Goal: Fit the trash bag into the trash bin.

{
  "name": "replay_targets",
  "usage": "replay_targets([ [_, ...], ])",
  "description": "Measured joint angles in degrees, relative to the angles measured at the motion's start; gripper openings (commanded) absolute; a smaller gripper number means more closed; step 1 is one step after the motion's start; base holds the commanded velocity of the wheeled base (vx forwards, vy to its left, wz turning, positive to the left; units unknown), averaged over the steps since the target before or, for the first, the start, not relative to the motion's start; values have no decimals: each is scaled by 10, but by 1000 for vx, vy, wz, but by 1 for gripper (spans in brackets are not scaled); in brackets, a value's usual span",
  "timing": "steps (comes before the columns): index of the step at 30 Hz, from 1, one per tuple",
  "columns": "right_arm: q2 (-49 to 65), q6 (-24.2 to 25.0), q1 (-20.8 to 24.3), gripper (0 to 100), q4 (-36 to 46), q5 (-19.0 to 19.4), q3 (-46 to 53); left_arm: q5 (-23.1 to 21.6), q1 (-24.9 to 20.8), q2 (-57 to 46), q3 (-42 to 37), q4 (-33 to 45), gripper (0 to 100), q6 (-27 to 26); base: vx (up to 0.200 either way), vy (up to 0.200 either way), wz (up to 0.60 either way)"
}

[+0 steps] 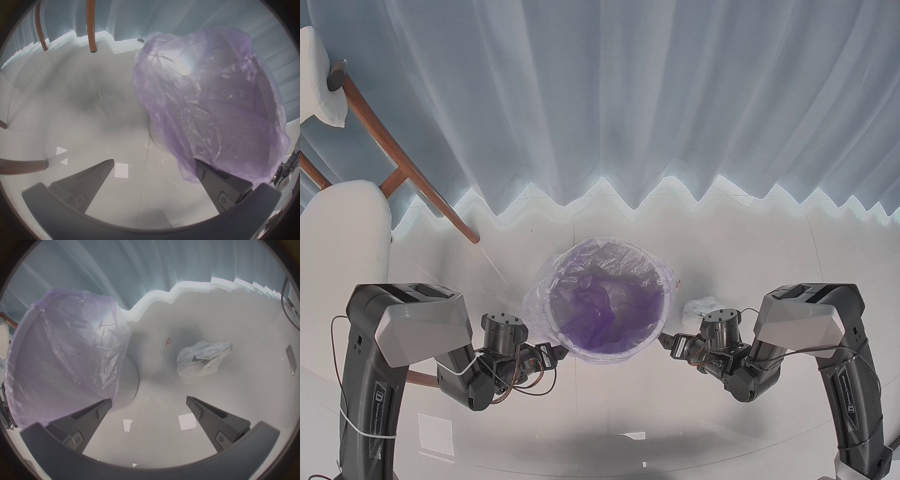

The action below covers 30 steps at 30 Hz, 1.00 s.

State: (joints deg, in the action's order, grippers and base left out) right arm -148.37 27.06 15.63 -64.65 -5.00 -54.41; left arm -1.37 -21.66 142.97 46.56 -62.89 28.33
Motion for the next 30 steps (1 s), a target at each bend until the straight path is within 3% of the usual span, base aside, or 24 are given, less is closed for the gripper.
replay_targets([
  [8,-3,0,-5,100,31,-1,-30,25,16,2,63,64,100,-24,0,0,0],
  [14,-4,1,-6,100,47,-5,-37,28,25,7,75,69,100,-56,0,0,0],
  [22,-1,7,-7,100,81,-25,-40,32,27,13,61,75,100,-63,0,0,0],
  [30,20,8,-6,100,66,-34,9,22,17,-9,4,68,100,-63,0,0,0],
])
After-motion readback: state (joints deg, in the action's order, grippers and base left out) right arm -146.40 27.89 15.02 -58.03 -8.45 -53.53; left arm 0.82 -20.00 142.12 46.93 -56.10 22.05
